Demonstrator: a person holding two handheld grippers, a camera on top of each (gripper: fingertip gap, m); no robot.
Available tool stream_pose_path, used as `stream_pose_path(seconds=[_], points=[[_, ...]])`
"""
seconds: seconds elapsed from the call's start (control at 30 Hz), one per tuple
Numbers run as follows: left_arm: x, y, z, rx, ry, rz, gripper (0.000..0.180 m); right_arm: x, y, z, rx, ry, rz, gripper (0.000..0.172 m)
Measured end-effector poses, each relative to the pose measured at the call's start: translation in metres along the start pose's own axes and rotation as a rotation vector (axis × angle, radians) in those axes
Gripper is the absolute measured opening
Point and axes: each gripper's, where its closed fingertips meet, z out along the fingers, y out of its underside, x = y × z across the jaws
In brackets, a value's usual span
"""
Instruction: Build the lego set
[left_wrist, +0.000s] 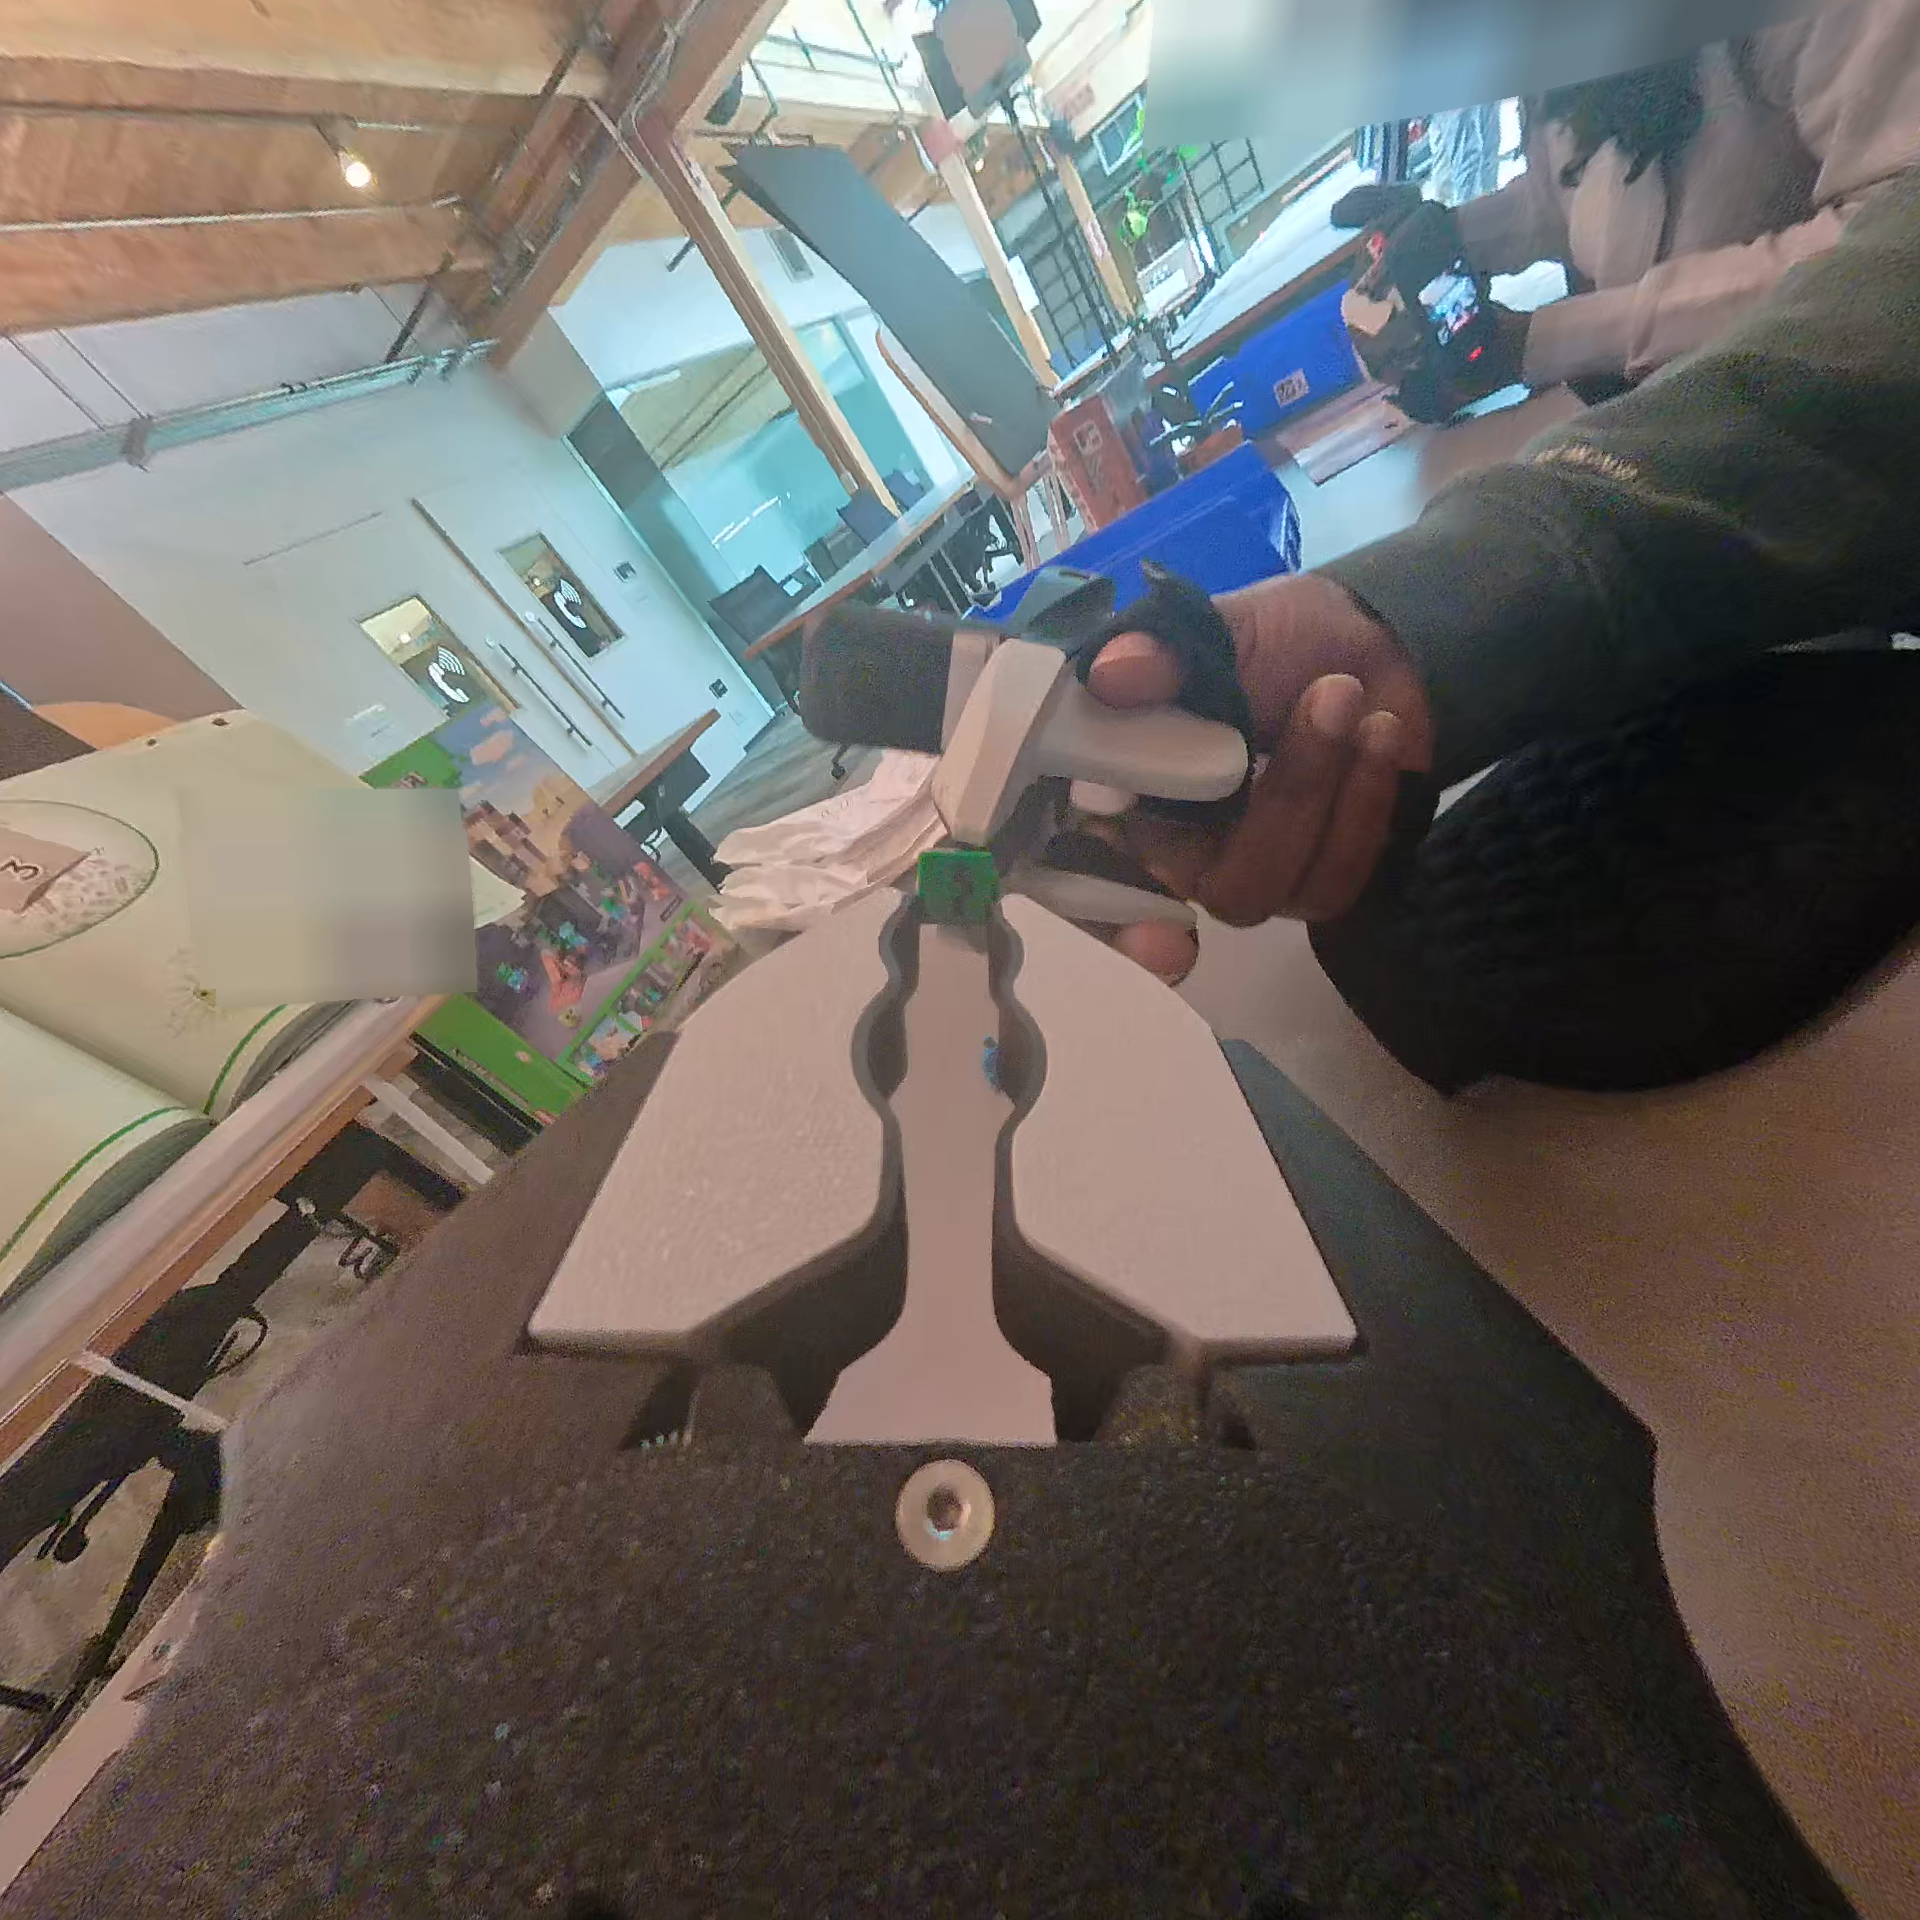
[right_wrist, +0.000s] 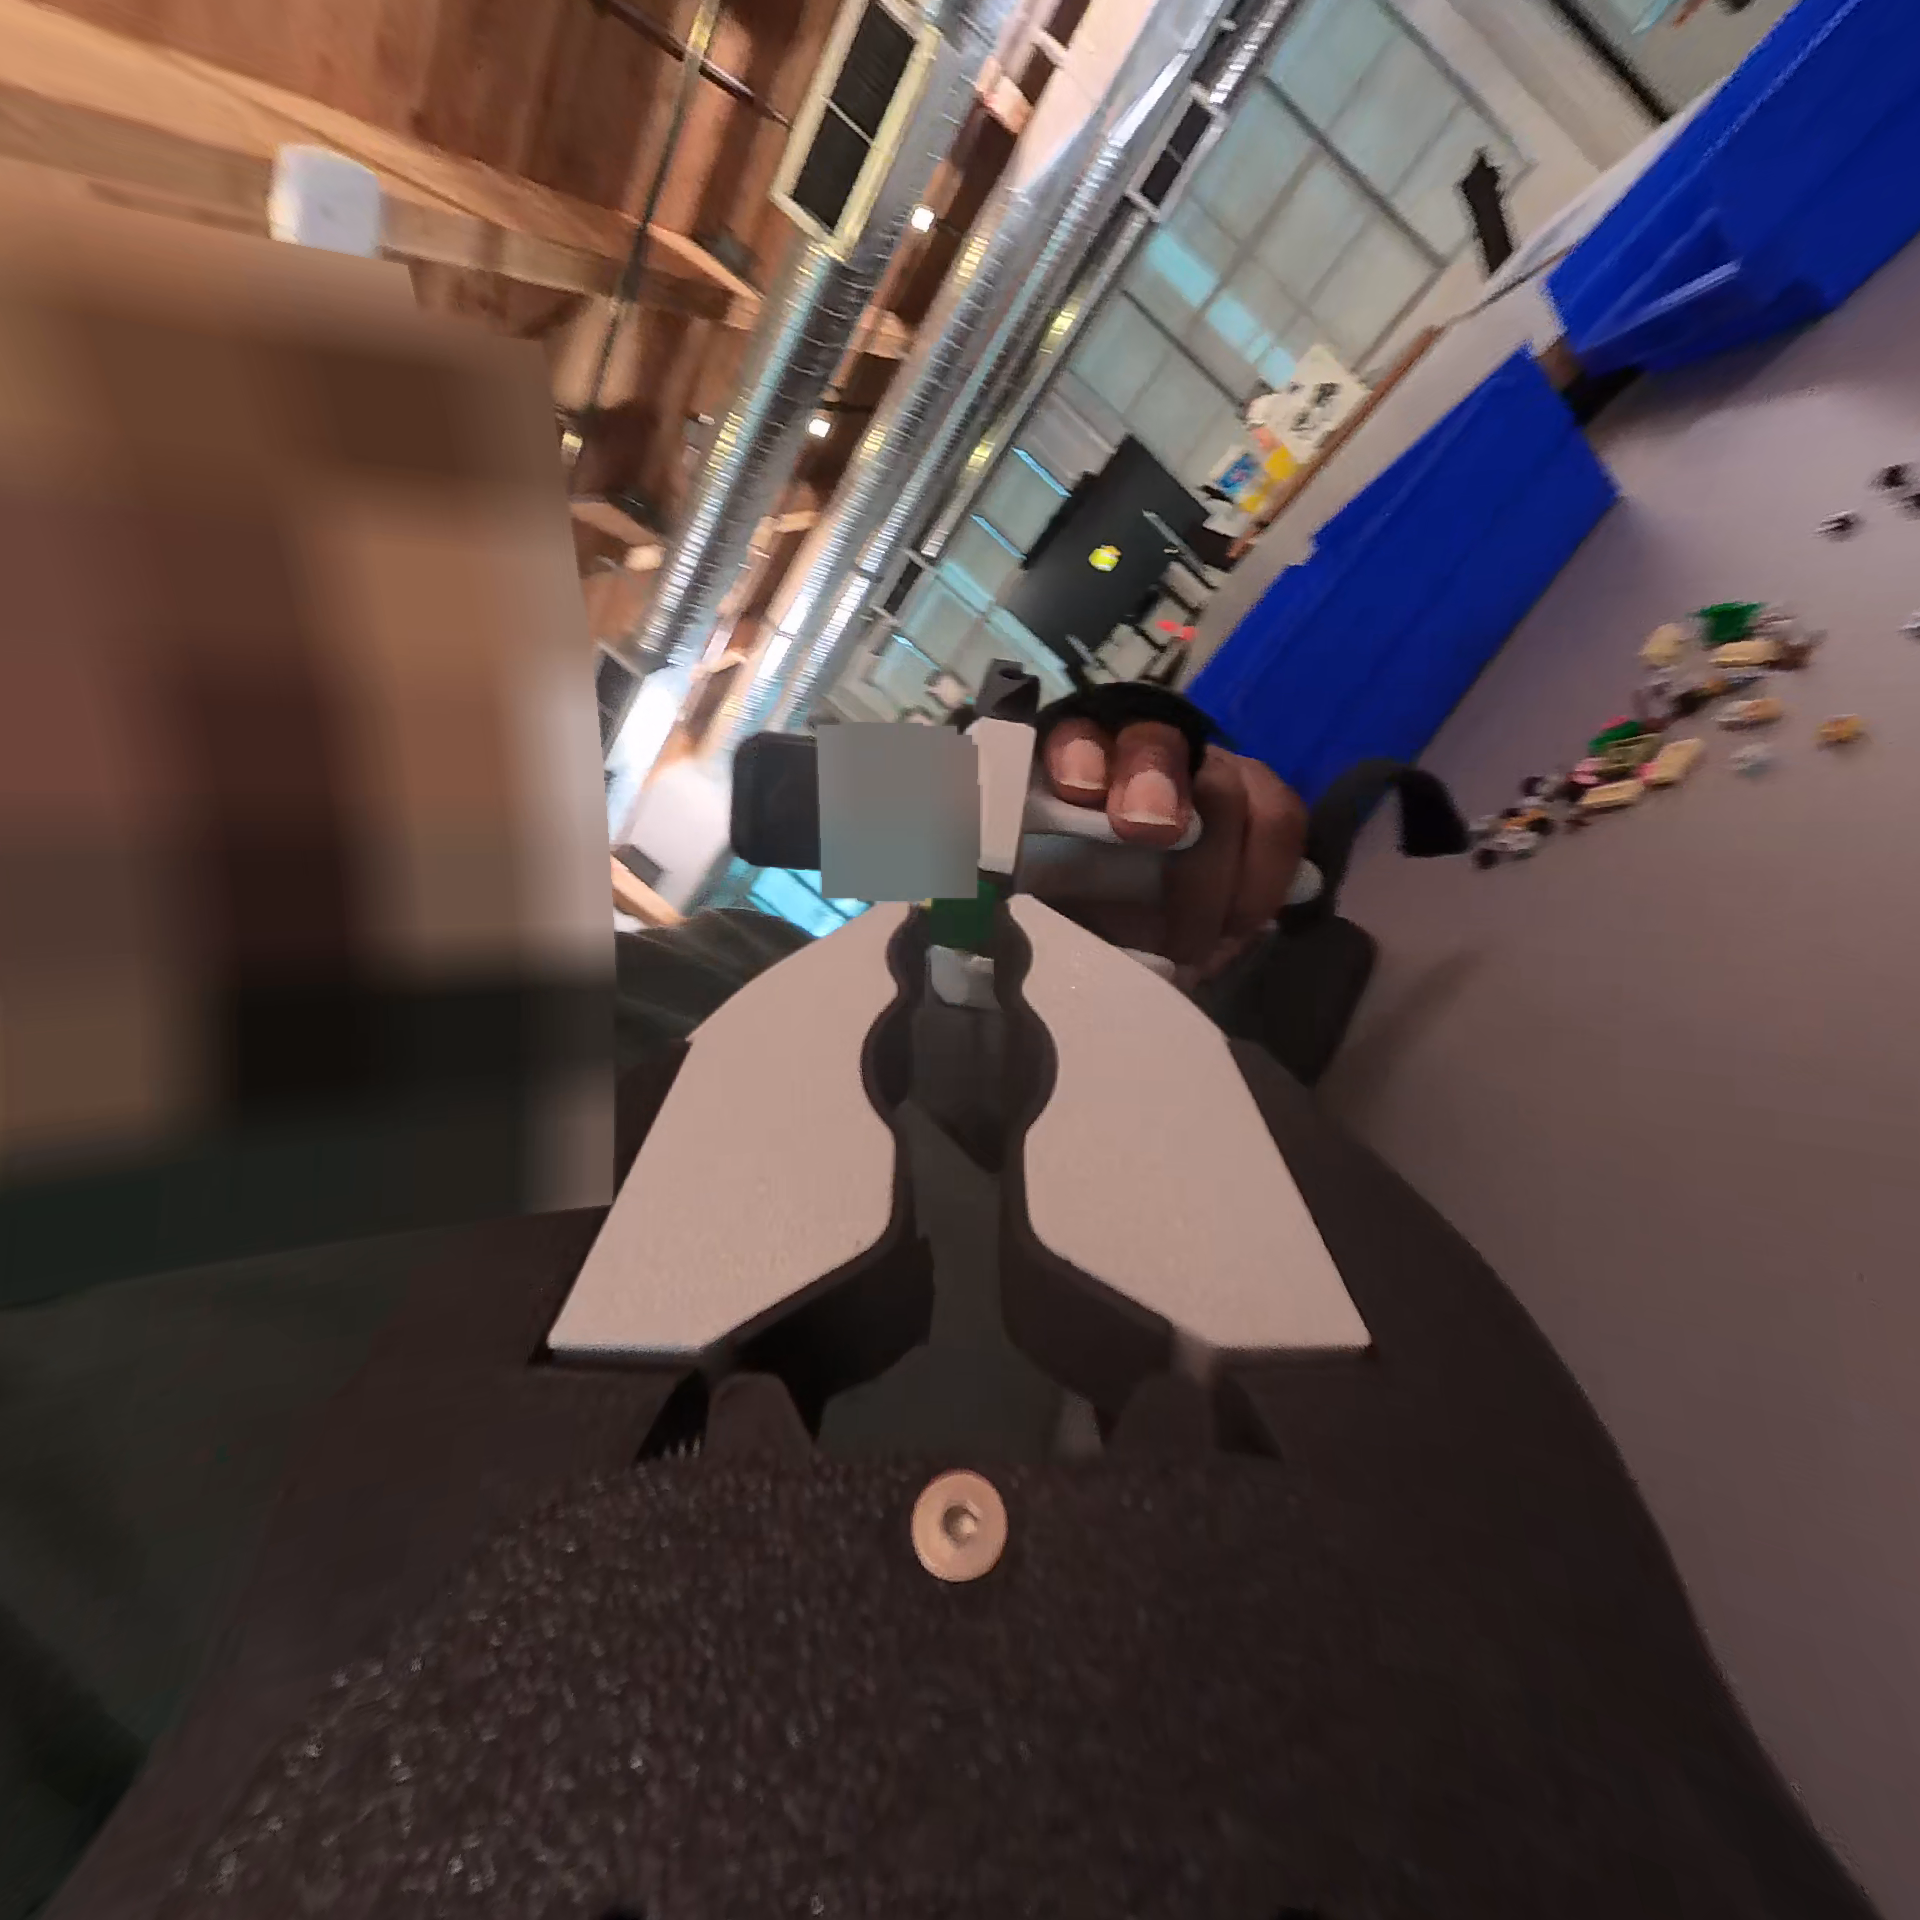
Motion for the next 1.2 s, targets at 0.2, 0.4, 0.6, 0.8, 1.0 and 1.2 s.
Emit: stream_pose_path(seconds=[0.2, 0.4, 0.6, 0.8, 1.0, 1.2], points=[[0.002, 0.010, 0.004, -0.059, 0.023, -0.028, 0.012, 0.021, -0.003, -0.017, -0.051, 0.263, -0.164, 0.000], [0.006, 0.030, 0.008, -0.174, 0.038, -0.024, 0.012, 0.023, 0.000, -0.022, -0.116, 0.400, -0.270, 0.013], [0.012, 0.043, 0.012, -0.258, 0.046, 0.021, 0.012, 0.040, 0.010, -0.020, -0.192, 0.580, -0.286, 0.025], [0.013, 0.044, 0.012, -0.256, 0.057, -0.006, 0.012, 0.043, 0.013, -0.021, -0.213, 0.532, -0.267, 0.013], [0.018, 0.039, 0.012, -0.193, 0.097, -0.085, 0.013, 0.037, 0.017, -0.025, -0.231, 0.386, -0.345, 0.012], [0.024, 0.027, 0.011, -0.096, 0.203, -0.319, 0.011, 0.026, 0.018, -0.024, -0.200, 0.285, -0.511, 0.012]])
